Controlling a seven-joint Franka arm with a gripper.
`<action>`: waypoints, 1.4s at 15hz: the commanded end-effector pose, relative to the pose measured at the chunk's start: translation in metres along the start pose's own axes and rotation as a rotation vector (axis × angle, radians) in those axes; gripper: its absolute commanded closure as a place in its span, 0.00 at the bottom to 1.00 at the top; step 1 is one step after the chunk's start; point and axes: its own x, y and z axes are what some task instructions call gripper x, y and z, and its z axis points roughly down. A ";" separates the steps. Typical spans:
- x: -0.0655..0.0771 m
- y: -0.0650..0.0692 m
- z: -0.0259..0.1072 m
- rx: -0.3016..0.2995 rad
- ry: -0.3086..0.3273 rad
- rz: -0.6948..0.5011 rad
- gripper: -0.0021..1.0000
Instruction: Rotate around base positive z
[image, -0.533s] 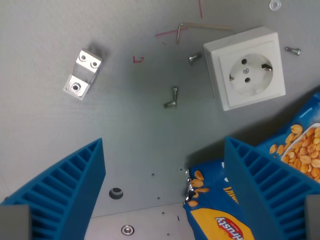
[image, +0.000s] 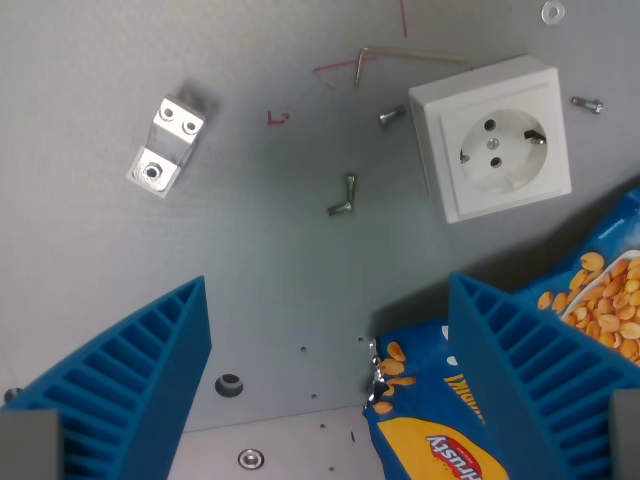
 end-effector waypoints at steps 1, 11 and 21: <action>0.000 0.000 -0.002 -0.001 0.005 -0.096 0.00; 0.000 0.000 -0.002 -0.003 0.005 -0.229 0.00; 0.000 0.000 -0.002 -0.005 0.006 -0.362 0.00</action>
